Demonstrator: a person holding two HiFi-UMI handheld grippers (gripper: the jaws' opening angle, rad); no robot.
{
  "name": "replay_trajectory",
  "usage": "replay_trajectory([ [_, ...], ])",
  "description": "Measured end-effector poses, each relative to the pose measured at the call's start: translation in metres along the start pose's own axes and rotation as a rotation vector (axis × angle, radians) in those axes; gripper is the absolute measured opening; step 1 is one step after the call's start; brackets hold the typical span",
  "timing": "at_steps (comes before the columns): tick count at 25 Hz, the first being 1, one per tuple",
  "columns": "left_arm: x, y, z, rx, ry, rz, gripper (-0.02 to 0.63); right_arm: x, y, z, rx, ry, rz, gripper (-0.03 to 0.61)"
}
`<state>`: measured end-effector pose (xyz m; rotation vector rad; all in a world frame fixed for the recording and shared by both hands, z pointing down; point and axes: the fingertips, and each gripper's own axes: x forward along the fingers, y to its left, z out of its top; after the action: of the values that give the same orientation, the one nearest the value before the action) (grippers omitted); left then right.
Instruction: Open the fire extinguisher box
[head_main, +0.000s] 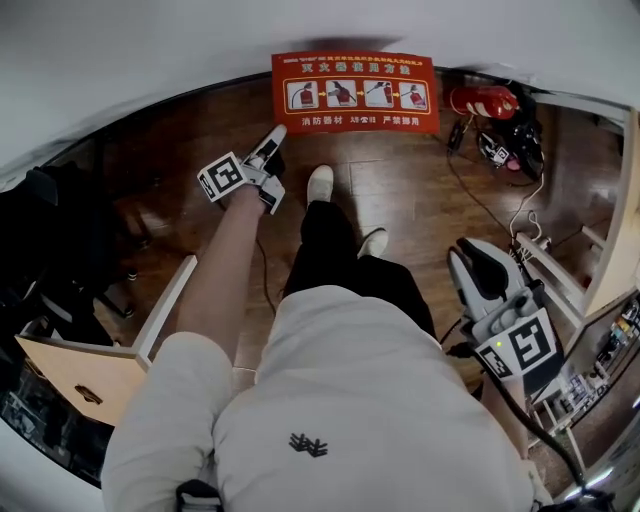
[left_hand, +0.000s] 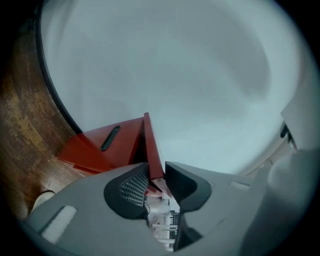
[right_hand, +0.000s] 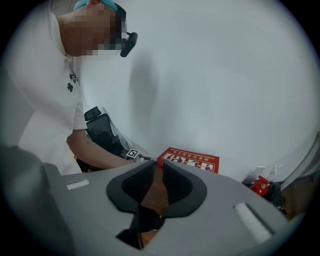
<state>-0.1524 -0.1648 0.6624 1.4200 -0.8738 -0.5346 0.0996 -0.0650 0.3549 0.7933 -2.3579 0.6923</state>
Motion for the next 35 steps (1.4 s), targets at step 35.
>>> replay_trajectory([
  [35, 0.078, -0.099, 0.187, -0.047, -0.254, -0.034, 0.0, -0.023, -0.027, 0.029, 0.042, -0.097, -0.177, 0.058],
])
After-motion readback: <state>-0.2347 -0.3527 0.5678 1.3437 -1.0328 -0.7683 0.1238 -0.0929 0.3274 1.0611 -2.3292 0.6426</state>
